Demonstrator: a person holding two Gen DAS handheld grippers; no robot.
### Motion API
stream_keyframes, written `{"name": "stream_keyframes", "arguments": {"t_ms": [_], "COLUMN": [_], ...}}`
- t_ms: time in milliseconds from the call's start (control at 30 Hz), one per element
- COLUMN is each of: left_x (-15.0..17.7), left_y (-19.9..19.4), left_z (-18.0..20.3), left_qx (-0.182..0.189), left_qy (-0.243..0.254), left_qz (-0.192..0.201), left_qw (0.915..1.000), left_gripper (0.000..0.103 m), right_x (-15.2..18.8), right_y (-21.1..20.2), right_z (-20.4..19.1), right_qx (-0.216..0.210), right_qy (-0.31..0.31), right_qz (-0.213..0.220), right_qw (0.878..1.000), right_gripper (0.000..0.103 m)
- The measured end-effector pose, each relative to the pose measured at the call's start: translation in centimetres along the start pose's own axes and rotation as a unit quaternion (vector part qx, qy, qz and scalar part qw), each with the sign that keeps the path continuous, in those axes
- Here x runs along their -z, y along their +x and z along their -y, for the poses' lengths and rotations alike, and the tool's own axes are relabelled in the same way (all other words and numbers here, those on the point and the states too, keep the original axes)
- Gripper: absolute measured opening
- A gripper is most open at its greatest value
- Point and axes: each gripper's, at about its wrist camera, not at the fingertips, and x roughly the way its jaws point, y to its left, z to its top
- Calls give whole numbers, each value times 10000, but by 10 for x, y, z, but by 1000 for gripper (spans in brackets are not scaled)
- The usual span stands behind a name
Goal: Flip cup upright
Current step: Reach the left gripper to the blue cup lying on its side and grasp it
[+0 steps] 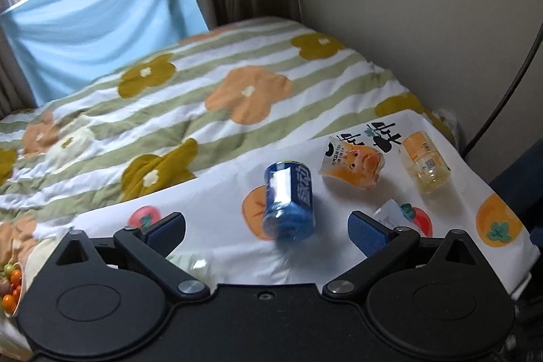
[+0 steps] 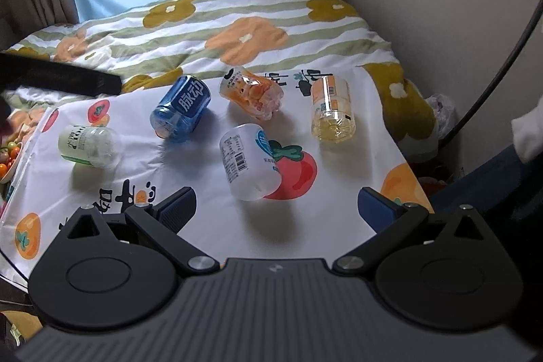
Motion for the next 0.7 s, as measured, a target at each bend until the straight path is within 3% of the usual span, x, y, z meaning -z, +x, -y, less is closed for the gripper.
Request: {"name": "stream_keyframes", "arguments": {"t_ms": [133, 333, 700], "left_x": [-20, -36, -40], "left_y": [44, 104, 167], "left_z": [7, 18, 16], "left_qx": [138, -28, 39], "left_qy": [136, 523, 350], "left_qz": [-444, -909, -1651], "left_qw": [9988, 9945, 9856], "left_gripper": [103, 102, 95], "right_x": [-9, -27, -44], "right_y": [19, 45, 81], "right_z": [8, 19, 38], "right_qx": [-53, -121, -288], "right_qy": [-25, -89, 16], "right_qz": [-198, -402, -698], "right_qw": [9998, 9991, 9971], "right_gripper": [103, 103, 103]}}
